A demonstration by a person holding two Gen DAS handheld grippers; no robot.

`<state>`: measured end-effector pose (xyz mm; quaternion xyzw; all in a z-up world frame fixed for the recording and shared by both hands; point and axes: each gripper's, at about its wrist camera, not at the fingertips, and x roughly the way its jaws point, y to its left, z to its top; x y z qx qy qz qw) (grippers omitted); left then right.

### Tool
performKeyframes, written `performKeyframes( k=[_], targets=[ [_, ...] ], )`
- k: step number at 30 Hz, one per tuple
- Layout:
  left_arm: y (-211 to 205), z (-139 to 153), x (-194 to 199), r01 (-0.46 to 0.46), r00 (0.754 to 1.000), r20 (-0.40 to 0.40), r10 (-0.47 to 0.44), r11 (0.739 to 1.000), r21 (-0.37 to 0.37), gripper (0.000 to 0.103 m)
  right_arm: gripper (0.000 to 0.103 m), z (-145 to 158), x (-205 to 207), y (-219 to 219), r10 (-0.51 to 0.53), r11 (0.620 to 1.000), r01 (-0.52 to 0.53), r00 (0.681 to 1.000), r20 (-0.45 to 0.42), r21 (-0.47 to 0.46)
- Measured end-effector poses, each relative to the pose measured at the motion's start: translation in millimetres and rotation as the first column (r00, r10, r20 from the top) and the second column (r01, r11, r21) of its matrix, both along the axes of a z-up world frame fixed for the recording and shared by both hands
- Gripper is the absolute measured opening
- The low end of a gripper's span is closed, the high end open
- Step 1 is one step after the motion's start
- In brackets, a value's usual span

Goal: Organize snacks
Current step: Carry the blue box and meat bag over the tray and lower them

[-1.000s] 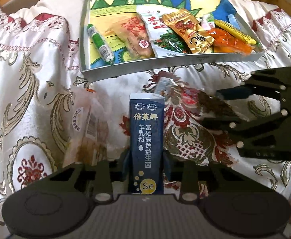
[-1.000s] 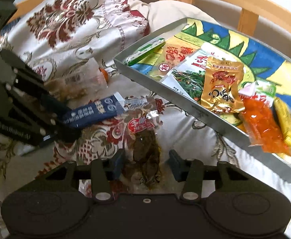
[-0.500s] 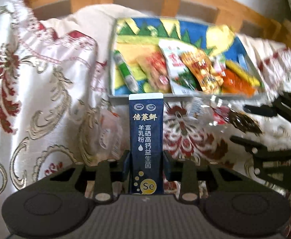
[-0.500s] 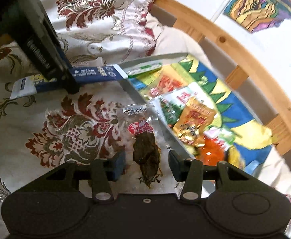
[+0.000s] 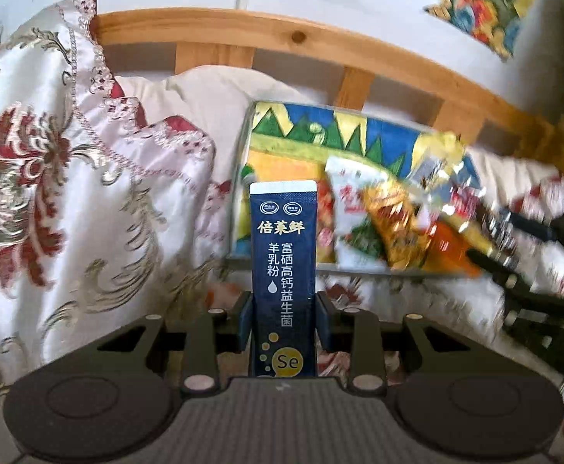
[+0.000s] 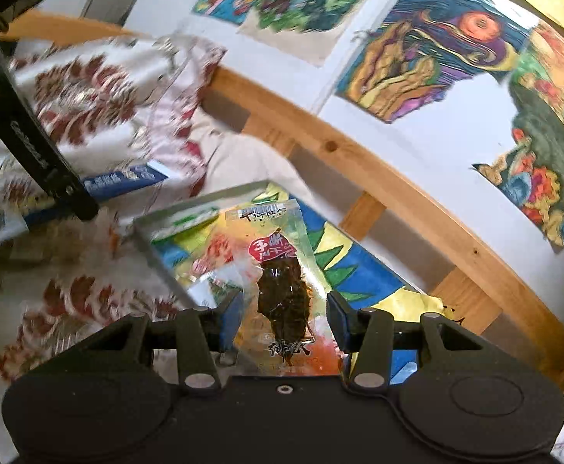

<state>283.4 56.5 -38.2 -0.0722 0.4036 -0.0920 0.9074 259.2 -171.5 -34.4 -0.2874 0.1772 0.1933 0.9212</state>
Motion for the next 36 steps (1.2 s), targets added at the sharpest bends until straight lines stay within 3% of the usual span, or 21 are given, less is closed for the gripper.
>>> performKeyframes(
  k=[5,14,19,21,28,36],
  targets=[
    [-29,21,32,0.005,0.997,0.081,0.003,0.996,-0.091,0.037,0.049,6,17,-6,-0.052,0.993,0.052,0.999,-0.004,0.106],
    [-65,31,82,0.015,0.983,0.184,0.008,0.992,-0.124,0.037,0.049,9,34,-41,-0.193,0.957,0.186,0.981,0.010,0.224],
    [-61,18,100,-0.016,0.980,0.196,0.036,0.994,-0.104,0.037,0.049,1,47,-48,-0.231,0.943,0.222,0.973,0.007,0.247],
    [-56,13,107,-0.021,0.981,0.189,0.045,0.992,-0.128,0.037,0.049,-3,54,-49,-0.240,0.940,0.235,0.971,-0.007,0.249],
    [-45,1,124,-0.051,0.981,0.175,0.079,0.986,-0.159,0.037,0.049,-21,69,-43,-0.247,0.945,0.245,0.969,-0.021,0.216],
    [-42,-5,142,-0.087,0.979,0.172,0.111,0.986,-0.144,0.037,0.049,-33,88,-43,-0.287,0.934,0.289,0.957,-0.042,0.208]
  ],
)
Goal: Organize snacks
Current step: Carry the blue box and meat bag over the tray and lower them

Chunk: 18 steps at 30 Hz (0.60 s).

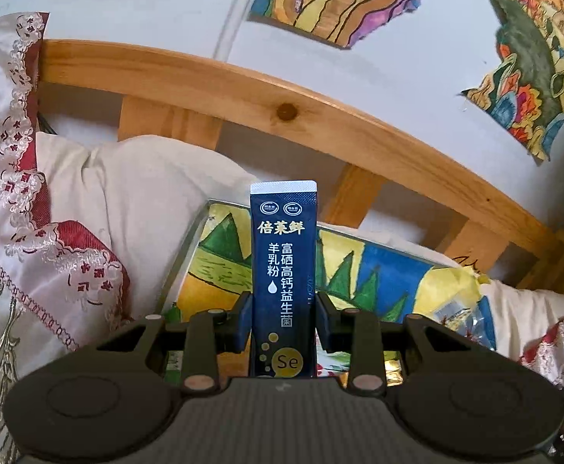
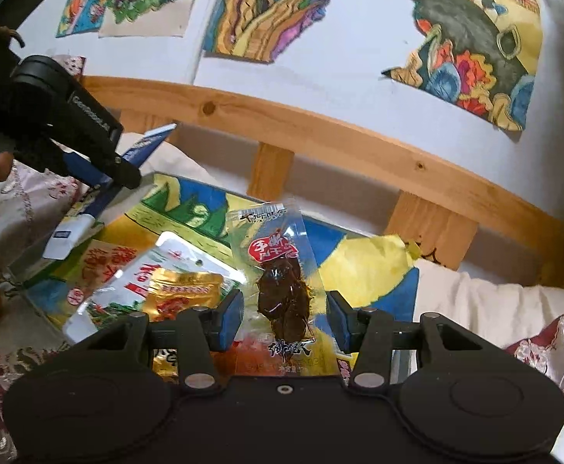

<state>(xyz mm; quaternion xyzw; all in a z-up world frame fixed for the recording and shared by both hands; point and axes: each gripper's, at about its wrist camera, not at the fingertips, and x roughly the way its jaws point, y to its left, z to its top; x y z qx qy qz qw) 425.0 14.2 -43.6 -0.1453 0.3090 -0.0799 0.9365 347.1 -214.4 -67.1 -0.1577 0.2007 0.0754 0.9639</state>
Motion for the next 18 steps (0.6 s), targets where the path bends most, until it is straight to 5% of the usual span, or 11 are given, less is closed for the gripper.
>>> performKeyframes(
  k=[18],
  targets=[
    [-22,-30,17,0.076,0.995,-0.071,-0.071,0.995,0.070,0.038,0.050,-20,22,-1,-0.066,0.998,0.064,0.997,-0.048,-0.025]
  ],
)
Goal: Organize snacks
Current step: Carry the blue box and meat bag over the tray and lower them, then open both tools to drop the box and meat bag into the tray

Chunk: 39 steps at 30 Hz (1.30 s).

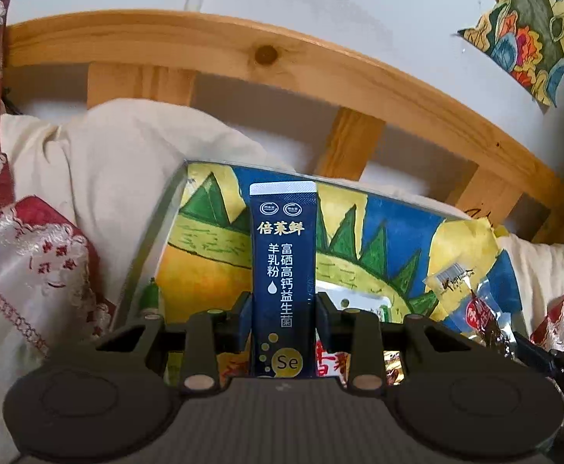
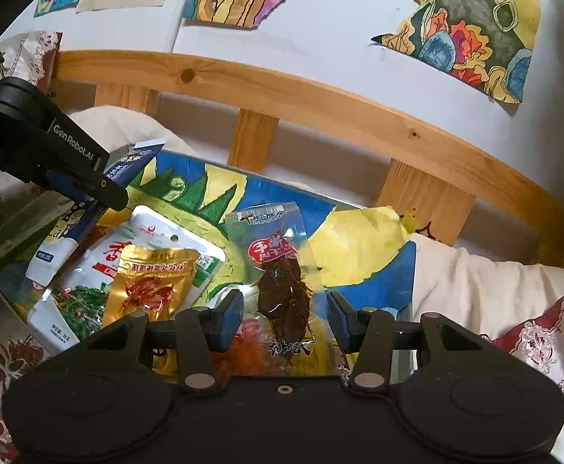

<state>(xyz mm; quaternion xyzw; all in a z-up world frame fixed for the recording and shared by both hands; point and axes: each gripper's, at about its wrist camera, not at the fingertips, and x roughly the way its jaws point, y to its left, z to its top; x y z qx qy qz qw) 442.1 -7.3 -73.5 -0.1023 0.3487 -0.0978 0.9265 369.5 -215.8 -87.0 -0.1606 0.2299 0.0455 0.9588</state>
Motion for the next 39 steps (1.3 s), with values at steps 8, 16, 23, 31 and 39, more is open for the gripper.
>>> performKeyframes(
  k=[8,16,23,31,39],
  targets=[
    [-5,-7,5,0.021,1.000,-0.014,-0.021,1.000,0.001,0.038,0.050,-5,3,2,-0.007,1.000,0.007,1.000,-0.014,-0.008],
    [-6,-8,5,0.035,0.999,-0.009,-0.036,0.999,-0.012,0.057,0.056,-4,4,5,-0.020,1.000,0.020,1.000,-0.002,-0.016],
    [-8,6,-4,0.027,0.999,0.022,-0.027,1.000,-0.006,0.068,0.070,9,0,4,-0.037,0.999,0.037,0.998,0.042,0.013],
    [-7,43,-35,-0.038,0.992,0.121,0.032,0.998,0.042,0.091,0.089,41,-18,-2,-0.073,0.993,0.059,0.989,0.125,0.105],
    [-4,78,-78,-0.071,0.976,0.213,0.050,0.993,0.090,0.101,0.098,76,-50,-7,-0.090,0.981,0.054,0.977,0.193,0.188]
  ],
)
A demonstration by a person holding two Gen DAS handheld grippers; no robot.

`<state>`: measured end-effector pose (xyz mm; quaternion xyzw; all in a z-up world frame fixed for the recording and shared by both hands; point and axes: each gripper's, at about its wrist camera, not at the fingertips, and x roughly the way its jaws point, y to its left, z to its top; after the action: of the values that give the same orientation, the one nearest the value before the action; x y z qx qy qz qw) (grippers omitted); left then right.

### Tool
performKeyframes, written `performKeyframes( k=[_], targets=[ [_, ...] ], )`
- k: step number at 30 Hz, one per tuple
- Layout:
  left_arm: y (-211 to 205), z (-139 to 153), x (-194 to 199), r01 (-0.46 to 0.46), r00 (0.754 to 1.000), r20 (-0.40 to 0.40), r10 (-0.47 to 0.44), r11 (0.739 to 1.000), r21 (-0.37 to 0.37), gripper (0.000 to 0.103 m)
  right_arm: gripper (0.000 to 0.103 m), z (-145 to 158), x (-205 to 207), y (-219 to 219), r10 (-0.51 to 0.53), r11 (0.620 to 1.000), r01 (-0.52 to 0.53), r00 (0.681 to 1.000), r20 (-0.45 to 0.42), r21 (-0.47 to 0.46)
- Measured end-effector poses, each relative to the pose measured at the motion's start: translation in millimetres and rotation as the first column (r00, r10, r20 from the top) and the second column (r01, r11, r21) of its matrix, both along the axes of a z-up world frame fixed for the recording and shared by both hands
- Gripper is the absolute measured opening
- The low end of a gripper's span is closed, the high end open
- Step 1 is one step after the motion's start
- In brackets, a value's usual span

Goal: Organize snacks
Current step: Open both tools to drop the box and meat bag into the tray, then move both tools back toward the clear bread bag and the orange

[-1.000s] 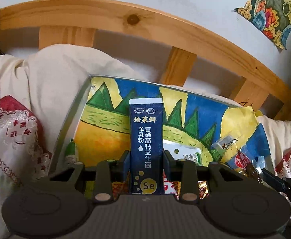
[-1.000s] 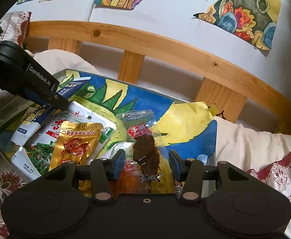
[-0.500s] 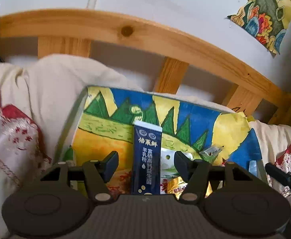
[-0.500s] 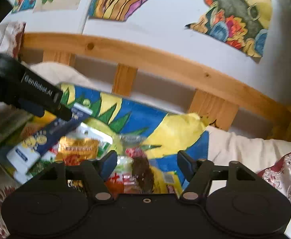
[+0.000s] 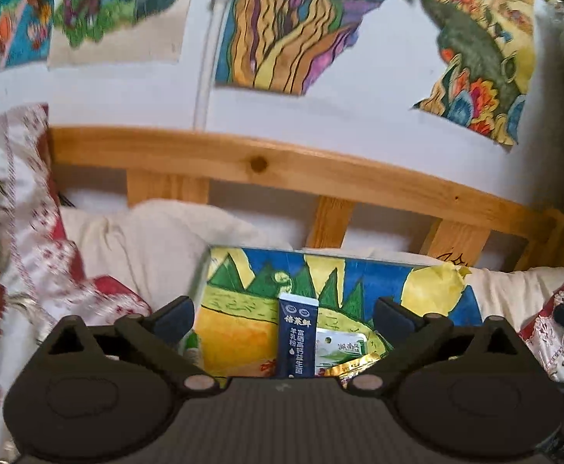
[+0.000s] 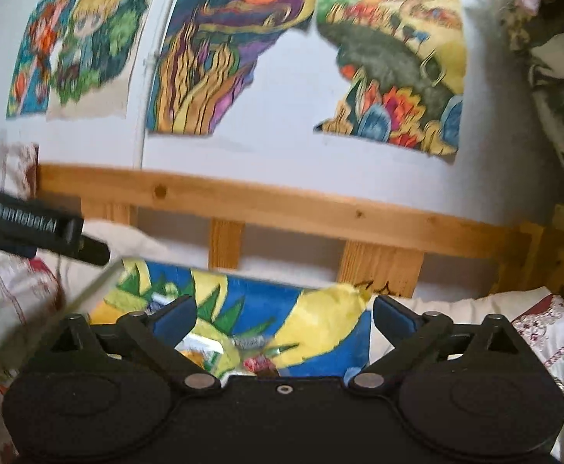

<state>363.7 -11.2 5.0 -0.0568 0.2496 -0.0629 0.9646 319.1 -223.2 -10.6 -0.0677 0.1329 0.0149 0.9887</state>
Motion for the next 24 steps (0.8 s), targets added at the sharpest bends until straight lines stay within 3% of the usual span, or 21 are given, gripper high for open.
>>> performKeyframes(
  k=[4,9,14,24],
  targets=[
    [7,11,-25,-0.044,0.998,0.040,0.045,0.999,-0.022,0.102,0.101,17,-20,-1,-0.020,0.999,0.018,0.999,0.042,0.029],
    [18,22,-51,-0.085,0.995,0.040,0.088,0.994,-0.074,0.102,0.102,31,-44,-1,-0.018,0.998,0.014,0.997,0.069,0.059],
    [25,29,-77,-0.106,0.994,0.024,0.108,0.991,-0.082,0.102,0.102,38,-71,-2,-0.027,0.996,0.020,0.996,0.086,0.083],
    [31,14,-139,-0.110,0.994,-0.012,0.111,0.994,0.015,0.102,0.102,47,-124,-1,-0.017,0.994,0.007,0.995,0.094,0.111]
  ],
)
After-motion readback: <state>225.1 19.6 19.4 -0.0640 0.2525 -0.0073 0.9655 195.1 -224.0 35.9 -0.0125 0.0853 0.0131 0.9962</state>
